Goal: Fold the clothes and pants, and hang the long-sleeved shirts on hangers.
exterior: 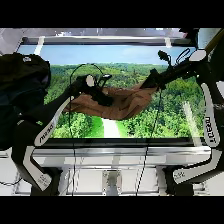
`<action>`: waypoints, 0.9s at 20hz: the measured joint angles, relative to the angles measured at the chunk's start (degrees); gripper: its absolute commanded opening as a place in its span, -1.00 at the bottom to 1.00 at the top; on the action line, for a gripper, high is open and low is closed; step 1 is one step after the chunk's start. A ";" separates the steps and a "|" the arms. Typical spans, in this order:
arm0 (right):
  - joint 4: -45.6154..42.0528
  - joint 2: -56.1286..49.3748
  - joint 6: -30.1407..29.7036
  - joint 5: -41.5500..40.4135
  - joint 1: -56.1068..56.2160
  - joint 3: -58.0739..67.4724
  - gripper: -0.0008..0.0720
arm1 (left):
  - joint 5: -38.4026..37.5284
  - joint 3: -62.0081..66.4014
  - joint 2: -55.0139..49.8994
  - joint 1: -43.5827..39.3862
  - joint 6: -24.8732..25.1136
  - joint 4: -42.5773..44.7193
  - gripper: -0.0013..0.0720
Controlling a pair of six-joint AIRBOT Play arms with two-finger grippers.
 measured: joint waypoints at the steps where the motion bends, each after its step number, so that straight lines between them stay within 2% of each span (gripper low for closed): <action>1: 0.02 0.13 1.07 -1.62 1.27 0.00 -0.84 | -0.28 -0.09 1.05 1.20 -0.09 -0.04 -0.92; 5: -1.60 0.28 6.67 -13.73 10.56 0.04 -0.84 | -4.57 -0.28 8.09 7.87 0.26 -0.07 -0.92; 8: -3.74 -0.39 9.27 -30.42 20.98 0.04 -0.84 | -7.82 -0.33 15.06 13.75 2.32 -0.09 -0.92; 9: -4.42 -0.98 9.29 -37.03 24.74 0.04 -0.71 | -8.57 -0.33 17.09 15.47 2.95 -0.07 -0.92; 10: -4.92 -1.77 9.20 -43.23 28.00 0.04 -0.20 | -9.31 -0.33 19.15 17.20 3.67 -0.04 -0.92; 11: -5.31 -2.73 8.72 -49.59 31.41 0.07 0.17 | -9.94 -0.33 21.00 18.80 4.13 -0.02 -0.92; 13: -5.44 -4.28 7.78 -59.08 36.41 0.42 0.16 | -10.91 -0.35 23.89 21.59 5.05 0.31 -0.92; 15: -5.66 -5.18 4.92 -64.24 39.65 1.40 0.16 | -11.72 -0.37 25.94 24.04 5.33 0.96 -0.92; 17: -6.27 -5.44 1.27 -64.08 40.02 3.72 0.16 | -12.57 -0.39 27.21 26.21 5.57 2.05 -0.92; 18: -7.02 -5.40 -0.13 -61.44 39.26 5.11 0.16 | -12.85 -0.46 27.56 27.17 5.68 2.54 -0.92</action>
